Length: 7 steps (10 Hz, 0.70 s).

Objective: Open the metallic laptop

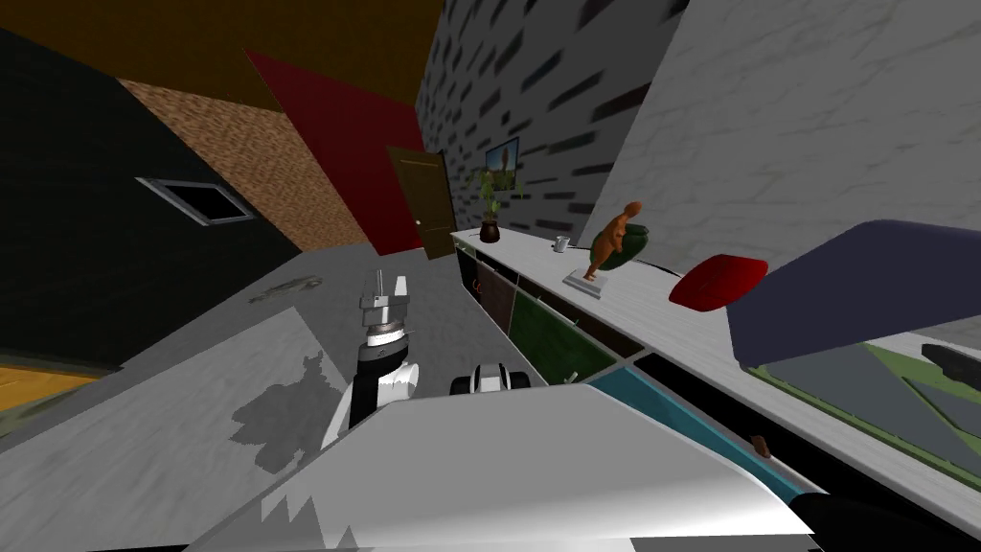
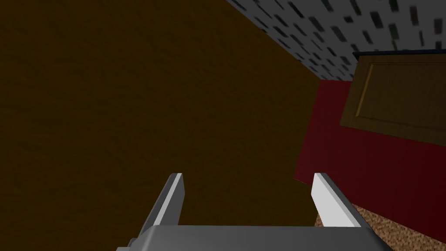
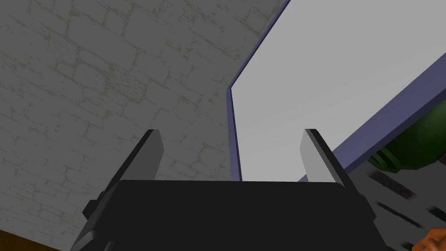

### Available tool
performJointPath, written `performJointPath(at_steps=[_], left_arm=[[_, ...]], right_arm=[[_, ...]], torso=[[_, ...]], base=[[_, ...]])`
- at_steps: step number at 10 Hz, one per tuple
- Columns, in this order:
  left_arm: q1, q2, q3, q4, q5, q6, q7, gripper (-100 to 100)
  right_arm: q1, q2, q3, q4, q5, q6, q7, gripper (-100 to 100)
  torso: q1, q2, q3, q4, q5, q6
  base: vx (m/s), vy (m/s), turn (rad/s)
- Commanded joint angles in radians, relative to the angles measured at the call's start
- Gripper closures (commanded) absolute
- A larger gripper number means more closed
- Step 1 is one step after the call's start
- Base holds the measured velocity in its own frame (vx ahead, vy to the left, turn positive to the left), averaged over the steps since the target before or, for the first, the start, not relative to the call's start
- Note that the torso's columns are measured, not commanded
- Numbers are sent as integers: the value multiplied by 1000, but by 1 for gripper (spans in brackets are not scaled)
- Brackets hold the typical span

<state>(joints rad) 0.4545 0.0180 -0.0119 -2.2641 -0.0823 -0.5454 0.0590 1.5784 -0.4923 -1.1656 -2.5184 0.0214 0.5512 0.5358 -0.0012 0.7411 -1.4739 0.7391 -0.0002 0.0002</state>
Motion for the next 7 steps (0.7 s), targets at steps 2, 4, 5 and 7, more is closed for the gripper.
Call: performJointPath(at_steps=[2, 4, 5, 7], left_arm=[[0, 0, 0, 0, 0, 0, 0, 0], [0, 0, 0, 0, 0, 0, 0, 0], [0, 0, 0, 0, 0, 0, 0, 0], [0, 0, 0, 0, 0, 0, 0, 0]], right_arm=[[-6, -8, 6, 13, -1, 84, -1, -100], [-4, -14, 3, 31, -9, 158, -5, -100], [-4, -14, 3, 31, -9, 162, -5, -100], [-3, -17, 2, 40, -14, 201, -8, -100]], torso=[[1, -7, -5, -2, 0, -1], [2, -7, -5, -2, 0, -1], [2, -1, -1, -1, 1, 0], [0, -3, -2, -1, 0, 0]], base=[[-107, 7, 235], [-105, 20, 363], [-112, 26, 179], [-83, 13, 228]])
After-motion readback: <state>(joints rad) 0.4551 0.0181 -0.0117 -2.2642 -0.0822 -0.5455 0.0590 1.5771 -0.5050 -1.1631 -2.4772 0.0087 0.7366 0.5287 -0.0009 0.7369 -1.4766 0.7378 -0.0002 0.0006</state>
